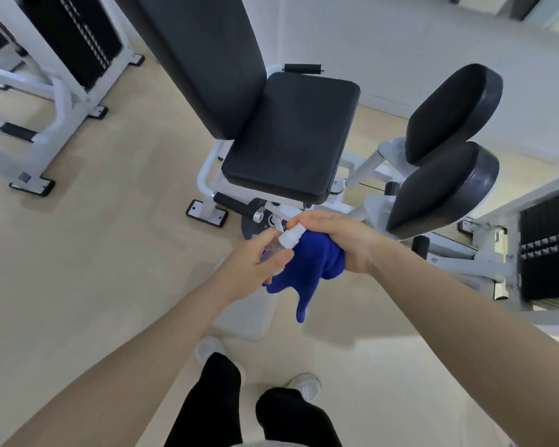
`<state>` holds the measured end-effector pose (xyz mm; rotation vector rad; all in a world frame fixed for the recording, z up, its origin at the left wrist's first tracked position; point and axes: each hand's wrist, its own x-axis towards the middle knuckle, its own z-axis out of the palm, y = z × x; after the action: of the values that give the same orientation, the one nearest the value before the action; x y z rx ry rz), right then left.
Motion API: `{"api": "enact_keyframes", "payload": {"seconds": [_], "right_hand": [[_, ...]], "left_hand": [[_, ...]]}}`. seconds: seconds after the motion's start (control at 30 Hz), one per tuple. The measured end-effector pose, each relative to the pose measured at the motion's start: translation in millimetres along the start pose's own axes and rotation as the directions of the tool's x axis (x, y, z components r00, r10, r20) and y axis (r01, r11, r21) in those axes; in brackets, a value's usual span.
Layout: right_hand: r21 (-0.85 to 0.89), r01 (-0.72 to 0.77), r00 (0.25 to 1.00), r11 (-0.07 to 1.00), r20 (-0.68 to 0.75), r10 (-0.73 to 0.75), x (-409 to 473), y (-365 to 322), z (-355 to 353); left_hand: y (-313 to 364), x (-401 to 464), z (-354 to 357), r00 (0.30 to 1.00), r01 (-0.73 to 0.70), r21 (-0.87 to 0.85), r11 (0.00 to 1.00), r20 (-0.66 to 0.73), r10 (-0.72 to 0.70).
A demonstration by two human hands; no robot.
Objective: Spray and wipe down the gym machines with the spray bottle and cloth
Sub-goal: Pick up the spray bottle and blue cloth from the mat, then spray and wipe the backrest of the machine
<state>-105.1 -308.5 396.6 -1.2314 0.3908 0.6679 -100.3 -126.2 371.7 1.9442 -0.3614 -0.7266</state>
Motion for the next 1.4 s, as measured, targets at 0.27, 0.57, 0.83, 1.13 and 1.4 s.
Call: {"api": "enact_keyframes", "payload": {"seconds": [0.27, 0.57, 0.83, 1.13, 1.4], "right_hand": [[0.115, 0.068, 0.997, 0.991, -0.034, -0.065, 41.7, -13.5, 25.8], [0.037, 0.209, 0.973, 0.977, -0.106, -0.204, 108.2, -50.4, 53.8], [-0.229, 0.297, 0.929, 0.927, -0.156, -0.336, 172.6, -86.6, 68.7], [-0.147, 0.297, 0.954, 0.943, 0.078, -0.288, 233.2, -148.2, 26.7], [-0.080, 0.177, 0.979, 0.981, 0.113, -0.168, 291.1, -218.6, -34.8]], "left_hand": [[-0.2, 12.6, -37.0, 0.993, 0.111, -0.349, 0.931, 0.067, -0.093], [-10.4, 66.3, -103.9, 0.976, 0.219, -0.510, 0.832, 0.110, -0.190], [-22.8, 108.1, -137.0, 0.958, -0.062, -0.013, 0.998, -0.281, 0.056], [-8.2, 163.6, -172.5, 0.967, -0.027, -0.202, 0.979, -0.254, -0.026], [22.7, 275.3, -164.9, 0.867, 0.020, 0.136, 0.991, -0.496, 0.050]]}}
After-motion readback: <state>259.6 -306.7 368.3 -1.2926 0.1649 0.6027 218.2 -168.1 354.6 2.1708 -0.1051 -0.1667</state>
